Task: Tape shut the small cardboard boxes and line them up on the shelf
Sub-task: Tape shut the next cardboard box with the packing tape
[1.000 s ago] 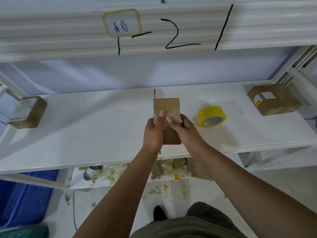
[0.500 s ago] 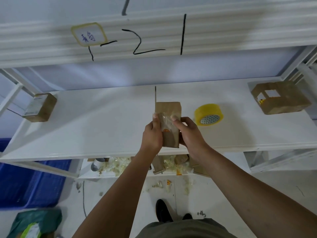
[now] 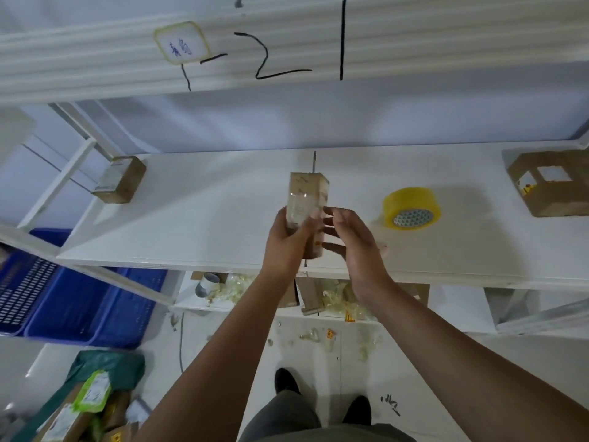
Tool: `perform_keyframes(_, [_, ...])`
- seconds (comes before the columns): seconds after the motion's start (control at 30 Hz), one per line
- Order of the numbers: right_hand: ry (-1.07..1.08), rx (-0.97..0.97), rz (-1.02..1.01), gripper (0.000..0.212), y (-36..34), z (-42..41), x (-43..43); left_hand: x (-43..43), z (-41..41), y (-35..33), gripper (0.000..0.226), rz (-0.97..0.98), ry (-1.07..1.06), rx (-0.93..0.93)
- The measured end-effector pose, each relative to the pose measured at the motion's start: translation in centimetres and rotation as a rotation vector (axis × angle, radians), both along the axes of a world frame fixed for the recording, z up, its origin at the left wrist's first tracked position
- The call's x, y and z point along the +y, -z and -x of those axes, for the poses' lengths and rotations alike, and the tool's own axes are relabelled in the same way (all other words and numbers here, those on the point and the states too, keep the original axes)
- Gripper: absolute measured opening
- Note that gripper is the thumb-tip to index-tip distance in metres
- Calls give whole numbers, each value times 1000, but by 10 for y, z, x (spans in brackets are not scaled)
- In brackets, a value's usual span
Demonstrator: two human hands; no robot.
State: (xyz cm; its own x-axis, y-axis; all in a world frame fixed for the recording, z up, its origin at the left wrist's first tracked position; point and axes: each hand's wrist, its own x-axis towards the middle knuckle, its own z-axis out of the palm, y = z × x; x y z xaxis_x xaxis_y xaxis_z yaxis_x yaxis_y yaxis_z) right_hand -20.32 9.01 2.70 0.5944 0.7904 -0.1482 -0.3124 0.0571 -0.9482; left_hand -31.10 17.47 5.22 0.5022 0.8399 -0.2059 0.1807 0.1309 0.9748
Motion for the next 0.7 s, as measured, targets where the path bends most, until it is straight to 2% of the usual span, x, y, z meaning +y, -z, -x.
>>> perform_keyframes(0.03, [-1,-42,7,36,-2,-1,1,6,6,-1,42,79,-18,-47])
perform_keyframes(0.1, [-37,-109,102,54,-4,-3,6,16,21,-3,46,211,30,-139])
perform_keyframes(0.13, [-105,-82,135,61,-6,-3,9,21,27,-4,50,233,52,-173])
perform_keyframes(0.2, [-286,57,112,61,-7,0,17,29,34,-5,52,219,13,-189])
perform_keyframes(0.27, [-387,76,76,63,-10,8,27,40,45,-3,48,195,-52,-160])
perform_keyframes(0.37, [-380,-19,108,76,-13,26,49,65,64,1,47,184,-47,-119])
perform_keyframes(0.43, [-364,-31,123,73,-12,40,68,85,77,1,50,139,-19,-62])
perform_keyframes(0.6, [-301,47,130,58,-4,91,120,149,121,7,48,73,15,58])
perform_keyframes(0.7, [-265,110,128,63,3,130,156,191,155,13,48,135,1,61])
